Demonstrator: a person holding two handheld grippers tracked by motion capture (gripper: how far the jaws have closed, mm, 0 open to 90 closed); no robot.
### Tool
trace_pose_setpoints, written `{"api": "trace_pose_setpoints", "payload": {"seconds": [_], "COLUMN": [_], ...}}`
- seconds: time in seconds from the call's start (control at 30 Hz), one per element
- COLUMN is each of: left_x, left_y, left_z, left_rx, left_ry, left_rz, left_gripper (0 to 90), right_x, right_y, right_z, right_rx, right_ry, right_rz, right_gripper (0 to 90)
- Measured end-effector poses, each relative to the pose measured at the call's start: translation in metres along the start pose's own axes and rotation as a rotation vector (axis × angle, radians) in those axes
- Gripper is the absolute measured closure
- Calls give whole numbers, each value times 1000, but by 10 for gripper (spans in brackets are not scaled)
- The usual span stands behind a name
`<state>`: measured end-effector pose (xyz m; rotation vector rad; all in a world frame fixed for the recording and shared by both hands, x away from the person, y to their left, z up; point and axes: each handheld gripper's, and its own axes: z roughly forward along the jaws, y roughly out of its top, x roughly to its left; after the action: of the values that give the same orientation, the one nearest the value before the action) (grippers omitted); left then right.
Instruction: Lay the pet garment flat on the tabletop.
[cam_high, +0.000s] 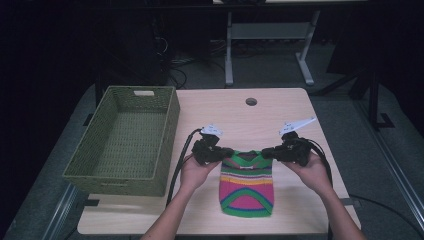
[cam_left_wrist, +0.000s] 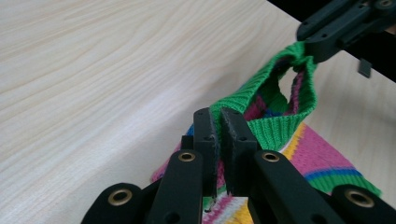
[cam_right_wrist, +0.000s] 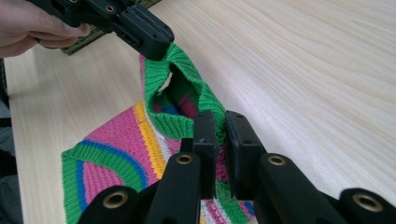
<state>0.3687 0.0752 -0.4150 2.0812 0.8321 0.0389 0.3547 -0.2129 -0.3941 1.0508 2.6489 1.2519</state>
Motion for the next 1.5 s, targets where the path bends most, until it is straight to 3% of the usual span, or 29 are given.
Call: {"api": "trace_pose_setpoints", "payload": {"seconds": [0.27, 0.53, 0.77, 0.9, 1.1, 1.23, 1.33, 1.5], "left_x": [10, 18, 26, 32, 38, 41, 40, 42], "left_y": [0, 5, 5, 3, 5, 7, 7, 4], "left_z": [8, 18, 30, 34, 39, 39, 38, 32], "left_rx": [-42, -42, -27, -46, -42, -69, -54, -48], "left_ry": [33, 36, 47, 20, 35, 58, 74, 75], "left_rz": [-31, -57, -78, -125, -143, -158, -150, -150], "left_gripper": [848, 845, 842, 838, 829, 722, 633, 622], "right_x": [-10, -22, -31, -37, -42, -49, -50, -52], "right_y": [4, 3, 1, 1, 3, 5, 4, 2], "right_z": [9, 20, 28, 32, 36, 38, 37, 36], "right_rx": [-1, 7, 21, 21, 16, 9, 9, 17], "right_ry": [-10, -10, -18, -18, -33, -42, -51, -52], "right_rz": [25, 76, 94, 109, 117, 134, 139, 157], "right_gripper": [823, 821, 808, 804, 788, 717, 685, 659]}}
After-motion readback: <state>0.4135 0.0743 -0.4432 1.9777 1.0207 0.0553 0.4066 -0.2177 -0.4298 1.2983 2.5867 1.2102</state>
